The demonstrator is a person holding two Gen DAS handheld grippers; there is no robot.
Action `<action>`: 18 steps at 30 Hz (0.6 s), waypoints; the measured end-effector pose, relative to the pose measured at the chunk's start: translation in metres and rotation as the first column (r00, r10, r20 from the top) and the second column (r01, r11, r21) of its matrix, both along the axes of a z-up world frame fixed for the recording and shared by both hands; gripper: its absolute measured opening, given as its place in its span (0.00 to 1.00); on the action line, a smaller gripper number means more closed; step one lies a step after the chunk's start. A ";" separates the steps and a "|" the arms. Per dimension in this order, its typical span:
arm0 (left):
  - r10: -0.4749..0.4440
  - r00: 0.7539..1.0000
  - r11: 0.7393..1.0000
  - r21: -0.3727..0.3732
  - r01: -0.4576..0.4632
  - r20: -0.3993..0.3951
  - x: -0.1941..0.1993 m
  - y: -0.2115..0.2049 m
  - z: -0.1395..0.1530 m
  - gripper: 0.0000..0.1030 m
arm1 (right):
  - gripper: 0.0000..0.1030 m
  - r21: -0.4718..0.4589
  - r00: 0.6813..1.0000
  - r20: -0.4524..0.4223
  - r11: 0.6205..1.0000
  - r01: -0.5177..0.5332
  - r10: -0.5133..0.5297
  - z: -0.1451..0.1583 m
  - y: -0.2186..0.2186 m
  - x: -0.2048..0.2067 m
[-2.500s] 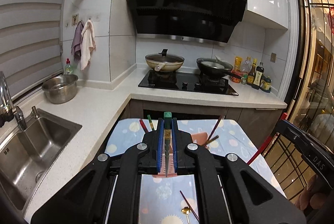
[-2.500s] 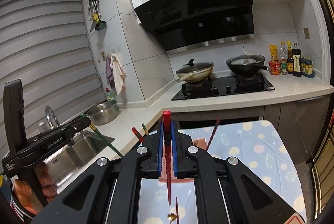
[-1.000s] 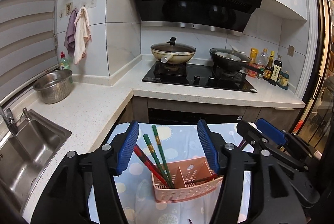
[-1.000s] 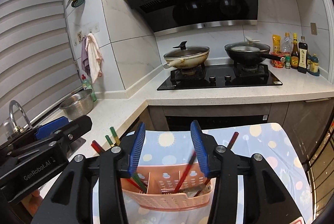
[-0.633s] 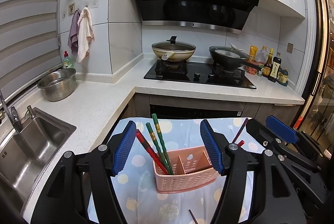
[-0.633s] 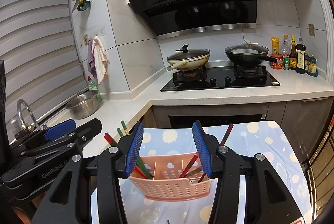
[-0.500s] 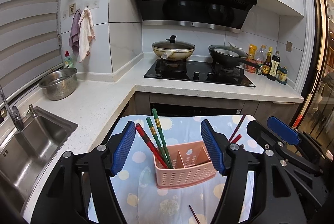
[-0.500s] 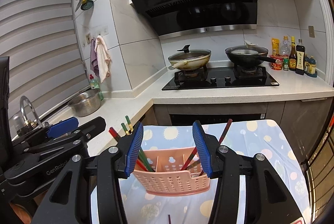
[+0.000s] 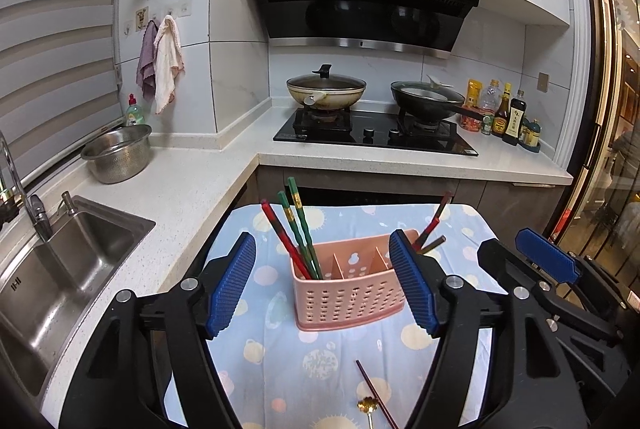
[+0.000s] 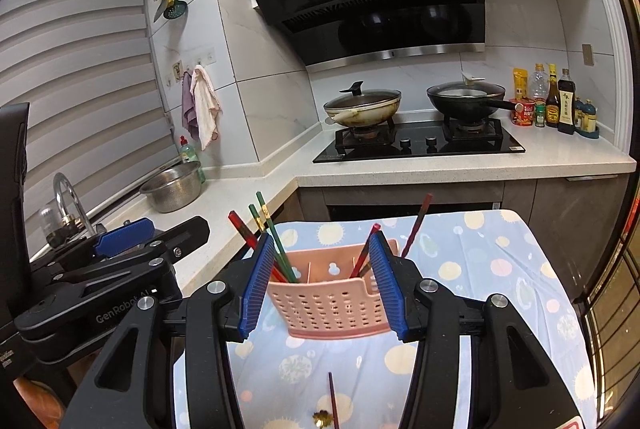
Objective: Organize utensils
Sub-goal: 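Withdraw both open tools from the caddy back over the table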
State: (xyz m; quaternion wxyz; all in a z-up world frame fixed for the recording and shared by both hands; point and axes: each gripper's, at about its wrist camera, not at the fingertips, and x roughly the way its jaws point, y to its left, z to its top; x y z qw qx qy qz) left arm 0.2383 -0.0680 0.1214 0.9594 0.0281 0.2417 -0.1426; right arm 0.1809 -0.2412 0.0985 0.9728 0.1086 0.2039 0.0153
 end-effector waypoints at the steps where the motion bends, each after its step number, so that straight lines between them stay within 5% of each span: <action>1: 0.001 1.000 1.000 -0.001 -0.001 -0.002 -0.003 0.001 -0.002 0.66 | 0.47 -0.002 1.000 -0.005 1.000 -0.001 0.001 -0.002 0.000 -0.004; 9: 0.006 0.998 1.000 0.015 -0.005 -0.060 -0.032 0.017 -0.038 0.72 | 0.47 -0.035 0.995 -0.101 0.999 -0.013 0.010 -0.049 0.009 -0.045; 18: 0.040 0.975 0.998 0.059 -0.028 -0.217 -0.061 0.036 -0.118 0.72 | 0.47 -0.015 0.957 -0.291 1.000 -0.021 0.016 -0.133 0.016 -0.088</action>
